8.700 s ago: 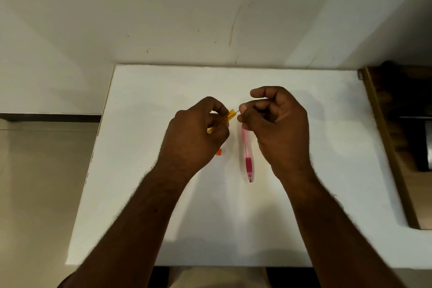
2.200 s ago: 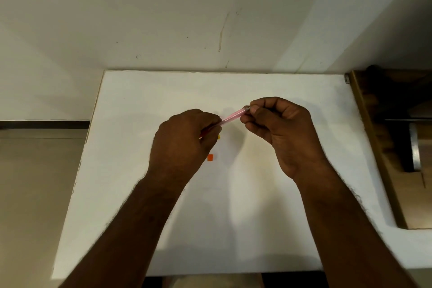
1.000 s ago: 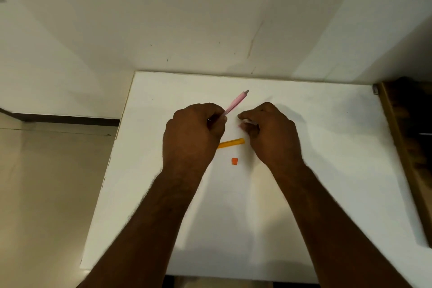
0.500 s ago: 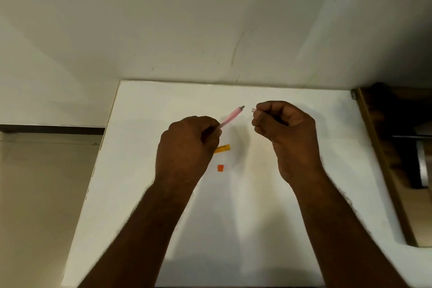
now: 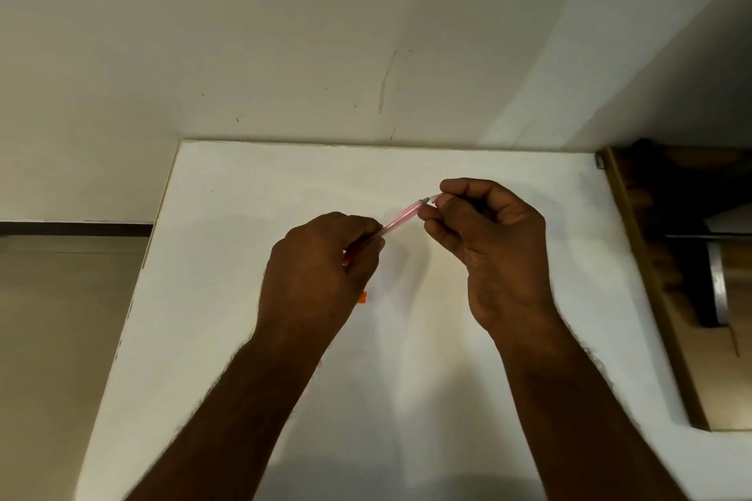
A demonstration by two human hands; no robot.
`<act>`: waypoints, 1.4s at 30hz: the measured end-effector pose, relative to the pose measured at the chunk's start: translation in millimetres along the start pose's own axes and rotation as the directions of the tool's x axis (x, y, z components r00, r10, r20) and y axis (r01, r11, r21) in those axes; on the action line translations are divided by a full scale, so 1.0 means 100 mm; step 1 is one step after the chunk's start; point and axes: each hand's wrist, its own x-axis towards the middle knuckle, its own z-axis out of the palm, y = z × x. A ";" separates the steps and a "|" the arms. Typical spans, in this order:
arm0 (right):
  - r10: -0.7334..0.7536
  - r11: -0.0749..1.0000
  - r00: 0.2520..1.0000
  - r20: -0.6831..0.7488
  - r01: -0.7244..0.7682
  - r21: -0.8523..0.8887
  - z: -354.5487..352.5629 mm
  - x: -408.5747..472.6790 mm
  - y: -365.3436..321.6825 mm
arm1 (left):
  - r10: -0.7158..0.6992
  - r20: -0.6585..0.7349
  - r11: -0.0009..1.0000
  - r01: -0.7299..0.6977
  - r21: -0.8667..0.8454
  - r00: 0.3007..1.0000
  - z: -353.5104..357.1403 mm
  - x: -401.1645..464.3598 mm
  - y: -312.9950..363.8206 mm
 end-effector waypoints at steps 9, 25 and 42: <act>-0.024 1.000 0.999 0.024 0.024 -0.005 0.00 0.00 -0.02 | 0.015 0.015 1.000 -0.015 -0.001 1.000 -0.02 0.00 0.01; -0.101 0.971 0.989 0.105 0.121 -0.206 0.01 0.04 0.03 | 0.032 0.013 0.999 -0.032 0.011 0.999 -0.01 0.00 -0.03; -0.023 0.932 0.993 0.115 0.063 -0.357 -0.01 0.03 0.01 | -0.040 0.131 0.983 0.062 -0.171 0.991 0.02 0.05 0.04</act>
